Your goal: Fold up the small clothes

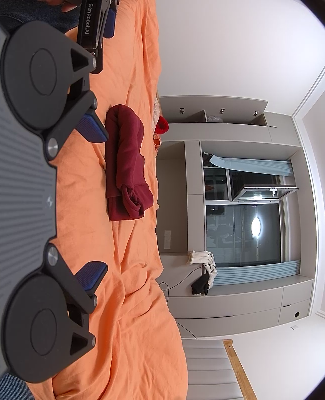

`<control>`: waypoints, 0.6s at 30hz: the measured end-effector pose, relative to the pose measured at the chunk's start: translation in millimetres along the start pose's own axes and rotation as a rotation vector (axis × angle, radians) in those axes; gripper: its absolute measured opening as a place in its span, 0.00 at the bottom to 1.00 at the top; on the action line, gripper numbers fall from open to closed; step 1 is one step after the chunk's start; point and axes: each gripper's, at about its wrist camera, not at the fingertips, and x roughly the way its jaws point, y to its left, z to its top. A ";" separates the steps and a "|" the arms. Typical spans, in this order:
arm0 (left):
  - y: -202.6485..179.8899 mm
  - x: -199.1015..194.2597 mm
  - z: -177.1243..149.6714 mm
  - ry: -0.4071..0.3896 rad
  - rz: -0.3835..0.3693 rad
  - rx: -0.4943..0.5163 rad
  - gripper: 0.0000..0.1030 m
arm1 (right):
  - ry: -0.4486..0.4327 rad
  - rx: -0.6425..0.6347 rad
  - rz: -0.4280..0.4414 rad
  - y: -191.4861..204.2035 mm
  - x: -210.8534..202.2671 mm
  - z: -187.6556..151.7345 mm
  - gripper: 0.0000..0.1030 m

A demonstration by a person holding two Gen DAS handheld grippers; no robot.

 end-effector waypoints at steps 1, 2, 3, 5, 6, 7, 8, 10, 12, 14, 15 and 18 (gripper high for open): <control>0.0 -0.1 0.4 0.000 0.000 0.000 0.99 | 0.000 0.000 0.000 0.0 0.0 -0.1 1.00; 0.0 -0.1 0.1 0.000 0.000 0.000 0.99 | 0.000 0.000 0.000 0.1 0.0 0.1 1.00; 0.0 -0.2 0.4 0.000 0.000 0.000 0.99 | 0.000 0.000 0.000 0.0 -0.1 -0.2 1.00; -0.1 -0.3 0.2 0.000 0.000 0.000 0.99 | 0.000 0.000 0.000 0.2 -0.1 0.1 1.00; 0.0 0.3 0.1 0.000 0.000 0.000 0.99 | 0.000 0.000 0.000 0.1 -0.2 -0.2 1.00; 0.0 0.4 0.1 0.000 0.000 0.000 0.99 | 0.000 0.000 0.000 0.2 -0.2 0.1 1.00; 0.0 0.3 0.1 0.000 0.000 0.000 0.99 | 0.000 0.000 0.000 0.2 -0.2 0.2 1.00; 0.0 0.3 0.2 0.001 0.000 0.001 0.99 | 0.001 -0.001 0.000 0.2 -0.1 -0.2 1.00; 0.0 0.3 0.1 0.001 0.000 0.001 0.99 | 0.001 -0.001 0.000 0.3 -0.2 0.3 1.00; -0.1 0.4 -0.1 0.001 0.000 0.001 0.99 | 0.001 -0.001 0.000 0.4 -0.3 0.4 1.00; -0.1 0.3 0.3 0.001 0.001 0.000 0.99 | 0.001 -0.001 0.000 0.4 -0.3 0.4 1.00; 1.1 1.9 -0.4 0.011 0.000 -0.004 0.99 | 0.001 -0.001 0.000 0.4 -0.3 0.5 1.00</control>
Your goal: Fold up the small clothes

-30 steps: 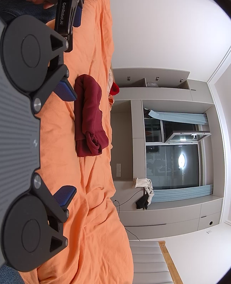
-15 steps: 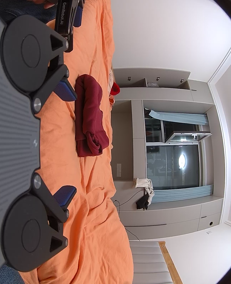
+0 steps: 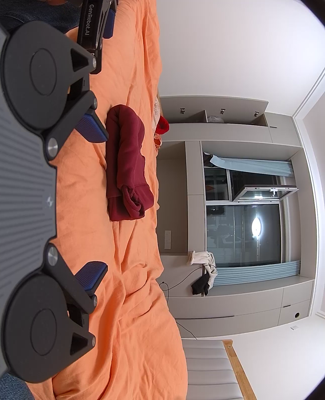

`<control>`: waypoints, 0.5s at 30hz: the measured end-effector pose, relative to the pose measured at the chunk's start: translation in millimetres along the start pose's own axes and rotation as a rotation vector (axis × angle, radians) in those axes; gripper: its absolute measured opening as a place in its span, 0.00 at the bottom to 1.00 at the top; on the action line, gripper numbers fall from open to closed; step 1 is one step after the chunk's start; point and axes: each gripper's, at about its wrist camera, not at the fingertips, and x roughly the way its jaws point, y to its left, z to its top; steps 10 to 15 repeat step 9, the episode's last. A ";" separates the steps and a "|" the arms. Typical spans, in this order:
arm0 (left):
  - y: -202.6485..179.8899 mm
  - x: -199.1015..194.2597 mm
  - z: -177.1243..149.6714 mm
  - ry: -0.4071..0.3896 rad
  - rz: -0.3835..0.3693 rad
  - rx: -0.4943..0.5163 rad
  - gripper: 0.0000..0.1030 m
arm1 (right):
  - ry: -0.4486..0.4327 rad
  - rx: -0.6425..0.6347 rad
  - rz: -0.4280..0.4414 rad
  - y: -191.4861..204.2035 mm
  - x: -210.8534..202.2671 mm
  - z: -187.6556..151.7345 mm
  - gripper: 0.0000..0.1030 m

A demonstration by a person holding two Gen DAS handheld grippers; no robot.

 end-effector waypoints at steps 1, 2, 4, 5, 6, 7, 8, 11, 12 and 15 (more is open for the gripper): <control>1.6 1.8 -0.5 0.011 -0.001 -0.005 0.99 | 0.000 0.000 0.000 0.0 0.0 0.0 1.00; 2.4 2.8 -1.3 0.020 -0.003 -0.008 0.99 | 0.000 0.000 0.000 0.1 -0.1 0.1 1.00; 3.7 3.8 -2.8 0.026 -0.004 -0.009 0.99 | 0.001 -0.001 0.002 0.4 0.2 -1.4 1.00; 4.6 3.8 -3.5 0.028 -0.003 -0.009 0.99 | 0.002 -0.002 0.002 0.4 0.4 -2.1 1.00; 5.4 3.8 -3.6 0.029 -0.005 -0.011 0.99 | 0.002 -0.003 0.002 0.3 0.3 -2.4 1.00; 6.6 3.6 -3.9 0.031 -0.011 -0.014 0.99 | 0.002 -0.003 0.002 0.2 -0.1 -3.0 1.00; 7.9 3.2 -4.2 0.031 -0.015 -0.018 0.99 | 0.002 -0.003 0.002 0.3 -0.1 -3.0 1.00; 8.0 3.0 -3.7 0.032 -0.015 -0.018 0.99 | 0.003 -0.003 0.002 0.4 -0.1 -2.9 1.00; 8.0 3.0 -3.7 0.032 -0.015 -0.018 0.99 | 0.003 -0.003 0.002 0.4 -0.1 -2.9 1.00; 8.0 3.0 -3.7 0.032 -0.015 -0.018 0.99 | 0.003 -0.003 0.002 0.4 -0.1 -2.9 1.00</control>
